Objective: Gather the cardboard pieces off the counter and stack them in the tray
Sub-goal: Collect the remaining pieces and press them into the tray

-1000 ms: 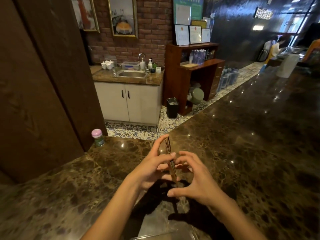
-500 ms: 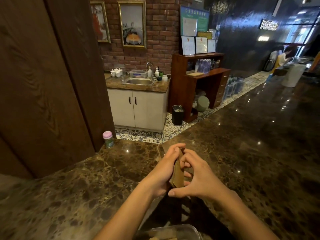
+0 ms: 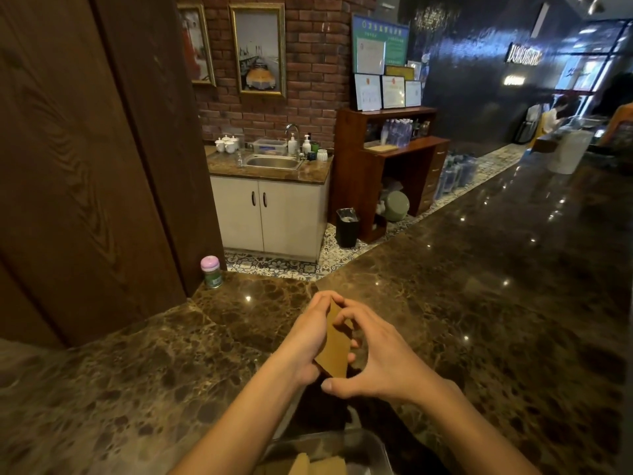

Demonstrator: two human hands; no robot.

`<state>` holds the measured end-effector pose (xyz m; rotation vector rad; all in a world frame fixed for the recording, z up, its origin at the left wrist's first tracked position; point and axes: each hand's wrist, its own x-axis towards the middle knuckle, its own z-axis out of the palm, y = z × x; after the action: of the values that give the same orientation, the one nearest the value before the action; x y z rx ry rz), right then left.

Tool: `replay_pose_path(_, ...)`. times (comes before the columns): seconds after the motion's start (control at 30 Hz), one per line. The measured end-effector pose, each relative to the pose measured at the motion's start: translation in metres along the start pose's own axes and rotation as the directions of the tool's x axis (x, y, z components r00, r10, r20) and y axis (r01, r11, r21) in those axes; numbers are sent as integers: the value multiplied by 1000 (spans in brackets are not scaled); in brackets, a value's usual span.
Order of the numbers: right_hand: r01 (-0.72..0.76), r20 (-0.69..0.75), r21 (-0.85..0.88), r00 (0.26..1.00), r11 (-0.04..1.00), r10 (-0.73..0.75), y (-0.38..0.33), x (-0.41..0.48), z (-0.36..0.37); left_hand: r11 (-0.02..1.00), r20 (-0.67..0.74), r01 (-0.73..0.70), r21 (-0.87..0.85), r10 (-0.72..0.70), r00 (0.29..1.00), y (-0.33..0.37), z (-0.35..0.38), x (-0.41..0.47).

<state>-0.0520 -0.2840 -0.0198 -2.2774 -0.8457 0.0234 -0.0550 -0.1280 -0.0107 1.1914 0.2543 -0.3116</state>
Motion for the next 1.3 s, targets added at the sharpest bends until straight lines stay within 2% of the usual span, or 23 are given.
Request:
replay_pose_path(0.1, 9, -48, -29, 999, 1000, -10, -7, 2, -2, 990, 59, 20, -139, -12, 998, 1, -3, -9)
replay_pose_path(0.17, 17, -25, -53, 1000, 998, -19, -10, 0, -2, 982, 93, 37, -187, -20, 995, -1, -11, -14)
replay_pose_path(0.3, 88, 66, -81, 994, 993, -83, -17, -5, 6, 988, 63, 4, -155, 6, 998, -5, -19, -29)
replay_pose_path(0.5, 133, 96, -127, 988, 983, -121, -42, -12, 22, 961, 82, 46, -273, -24, 996, -13, -36, -61)
replay_pose_path(0.53, 132, 125, -120, 985, 984, -117, -46, -15, 21, 975, 82, 19, -221, -1, 997, -16, -39, -69)
replay_pose_path(0.6, 87, 219, -46, 973, 995, -75, -48, -26, 15, 994, 26, -89, 62, 87, 996, -24, -49, -89)
replay_pose_path(0.63, 49, 286, -5, 957, 999, -45, -48, -33, 10, 955, -13, -150, 256, 158, 987, -31, -56, -100)
replay_pose_path(0.67, 8, 373, 15, 928, 1000, -13, -47, -39, 5, 859, -30, -237, 454, 280, 959, -39, -66, -110)
replay_pose_path(0.7, -28, 475, 5, 880, 1000, 23, -47, -46, 1, 695, 15, -322, 643, 409, 913, -49, -79, -120)
replay_pose_path(0.73, -52, 581, -45, 811, 998, 68, -47, -53, -1, 504, 105, -366, 782, 473, 875, -58, -91, -130)
replay_pose_path(0.77, -39, 663, -131, 740, 991, 117, -48, -60, 0, 325, 199, -374, 869, 461, 865, -65, -100, -140)
replay_pose_path(0.8, 9, 715, -221, 681, 975, 156, -49, -65, 4, 191, 270, -359, 914, 375, 887, -71, -106, -149)
replay_pose_path(0.83, 75, 740, -294, 649, 953, 177, -48, -69, 11, 83, 308, -337, 938, 247, 919, -78, -111, -156)
replay_pose_path(0.9, 199, 742, -407, 641, 892, 196, -47, -74, 29, -129, 316, -314, 941, -7, 949, -88, -114, -164)
replay_pose_path(1.0, 252, 707, -549, 648, 796, 282, -43, -80, 61, -300, 247, -318, 899, -253, 936, -96, -113, -167)
replay_pose_path(1.03, 265, 698, -576, 652, 774, 296, -42, -83, 70, -342, 207, -297, 892, -276, 939, -98, -113, -166)
replay_pose_path(1.07, 264, 688, -589, 660, 764, 302, -39, -86, 79, -387, 196, -271, 881, -222, 955, -100, -111, -164)
replay_pose_path(1.17, 227, 644, -578, 717, 784, 267, -30, -96, 96, -320, 221, -266, 909, -170, 960, -111, -107, -163)
replay_pose_path(1.3, 207, 617, -559, 751, 803, 236, -26, -107, 103, -300, 246, -258, 918, -78, 966, -121, -108, -164)
